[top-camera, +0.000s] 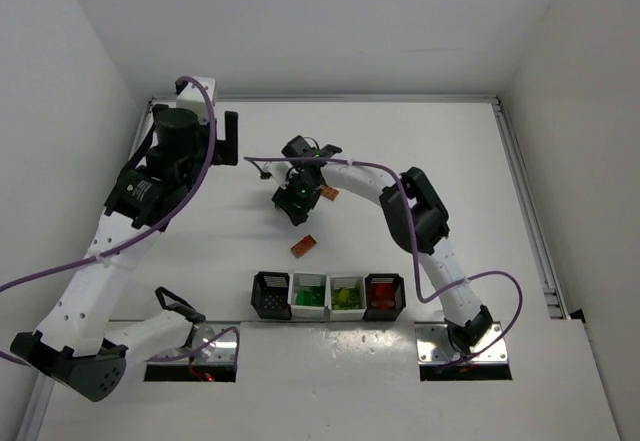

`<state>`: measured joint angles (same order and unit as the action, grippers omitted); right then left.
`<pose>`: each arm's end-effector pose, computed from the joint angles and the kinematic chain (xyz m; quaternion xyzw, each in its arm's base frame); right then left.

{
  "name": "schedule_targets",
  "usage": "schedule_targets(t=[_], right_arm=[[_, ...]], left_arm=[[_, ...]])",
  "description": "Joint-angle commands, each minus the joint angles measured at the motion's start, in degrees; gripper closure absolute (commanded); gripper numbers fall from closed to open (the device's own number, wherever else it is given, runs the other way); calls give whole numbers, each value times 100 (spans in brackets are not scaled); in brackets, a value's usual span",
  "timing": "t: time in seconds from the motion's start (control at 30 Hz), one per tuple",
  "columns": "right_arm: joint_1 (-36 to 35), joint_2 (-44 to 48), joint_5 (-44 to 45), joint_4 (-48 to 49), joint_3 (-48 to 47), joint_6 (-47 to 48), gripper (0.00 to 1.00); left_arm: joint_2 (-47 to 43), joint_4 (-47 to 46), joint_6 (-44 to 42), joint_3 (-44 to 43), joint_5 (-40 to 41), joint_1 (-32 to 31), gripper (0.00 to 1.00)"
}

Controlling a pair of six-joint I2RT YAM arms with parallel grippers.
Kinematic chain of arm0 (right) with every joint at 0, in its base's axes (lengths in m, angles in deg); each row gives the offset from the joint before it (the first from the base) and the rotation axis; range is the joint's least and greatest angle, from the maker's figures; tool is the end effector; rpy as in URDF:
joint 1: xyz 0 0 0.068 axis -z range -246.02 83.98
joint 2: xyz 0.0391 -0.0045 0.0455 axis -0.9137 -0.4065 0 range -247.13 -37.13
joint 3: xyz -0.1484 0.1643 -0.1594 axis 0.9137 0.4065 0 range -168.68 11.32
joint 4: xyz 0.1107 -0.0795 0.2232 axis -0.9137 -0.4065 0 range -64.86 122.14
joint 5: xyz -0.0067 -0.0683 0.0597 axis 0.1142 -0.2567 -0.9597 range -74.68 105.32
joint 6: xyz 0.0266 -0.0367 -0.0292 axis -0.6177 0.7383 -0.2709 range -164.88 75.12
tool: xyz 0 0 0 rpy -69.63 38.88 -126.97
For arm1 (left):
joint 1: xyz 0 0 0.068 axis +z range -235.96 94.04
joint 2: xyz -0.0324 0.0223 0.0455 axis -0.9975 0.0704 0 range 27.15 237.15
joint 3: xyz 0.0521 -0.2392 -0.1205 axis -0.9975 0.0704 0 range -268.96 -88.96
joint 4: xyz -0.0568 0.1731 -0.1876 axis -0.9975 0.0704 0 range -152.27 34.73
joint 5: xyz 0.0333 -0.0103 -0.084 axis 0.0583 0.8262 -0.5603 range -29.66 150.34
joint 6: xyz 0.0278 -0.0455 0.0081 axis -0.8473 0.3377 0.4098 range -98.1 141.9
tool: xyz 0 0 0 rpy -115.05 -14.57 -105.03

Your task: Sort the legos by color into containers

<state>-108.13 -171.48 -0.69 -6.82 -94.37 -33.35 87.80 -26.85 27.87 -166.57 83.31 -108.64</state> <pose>0.3566 0.3356 0.1373 -0.4624 0.8547 0.1824 0.1494 0.1979 -0.0676 0.4387 0.0003 0.8036 0.0147 0.5950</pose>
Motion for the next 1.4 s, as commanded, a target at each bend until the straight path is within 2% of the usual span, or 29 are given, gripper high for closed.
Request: schedule_targets(t=[0.0, 0.1, 0.2, 0.23, 0.3, 0.33, 0.47, 0.6, 0.67, 0.7, 0.73, 0.77, 0.8, 1.0, 1.13, 1.23, 1.37], right_arm=[[-26, -31, 116, 46, 162, 51, 43], [35, 110, 177, 116, 530, 104, 46], [97, 417, 248, 257, 1022, 165, 58], [97, 505, 308, 318, 1120, 165, 68], [150, 803, 361, 319, 1366, 218, 80], [150, 935, 423, 319, 1454, 218, 99], [405, 1813, 284, 266, 1980, -106, 100], [721, 2815, 125, 214, 2175, -318, 100], [826, 3308, 55, 56, 2114, -397, 100], [897, 3449, 54, -119, 2062, -449, 100], [897, 3589, -59, -216, 1931, -450, 100], [949, 3834, -278, -496, 1781, -398, 100], [950, 3959, -428, -629, 1780, -397, 100], [836, 4469, -1351, -1341, 1823, 59, 100], [774, 4672, -2105, -1387, 2104, 139, 100], [644, 4742, -2336, -1229, 2263, 34, 100], [467, 4742, -2126, -1123, 2491, 34, 100]], left_arm=[[9, -245, 220, 175, 410, 158, 1], [9, -404, 412, 333, 665, 263, 1], [9, -457, 527, 447, 596, 325, 1], [61, -509, 527, 448, 448, 325, 1], [62, -510, 589, 501, 271, 457, 1], [123, -510, 658, 561, 53, 509, 1], [246, -658, 423, 790, -1010, 870, 1], [535, -905, -472, 1124, -2223, 932, 1], [1053, -783, -631, 1125, -2741, 993, 1], [1272, -634, -1007, 977, -3118, 993, 1], [1692, -415, -1167, 975, -3757, 993, 3], [1888, -326, -1648, 836, -4094, 993, 6], [2090, -151, -1652, 835, -4376, 993, 9], [3311, -18, -2486, 405, -4775, 835, 10], [3822, 106, -3005, -78, -4924, 730, 12], [4069, 106, -3111, -272, -4749, 485, 14], [4543, 106, -3173, -396, -4564, 229, 15]])
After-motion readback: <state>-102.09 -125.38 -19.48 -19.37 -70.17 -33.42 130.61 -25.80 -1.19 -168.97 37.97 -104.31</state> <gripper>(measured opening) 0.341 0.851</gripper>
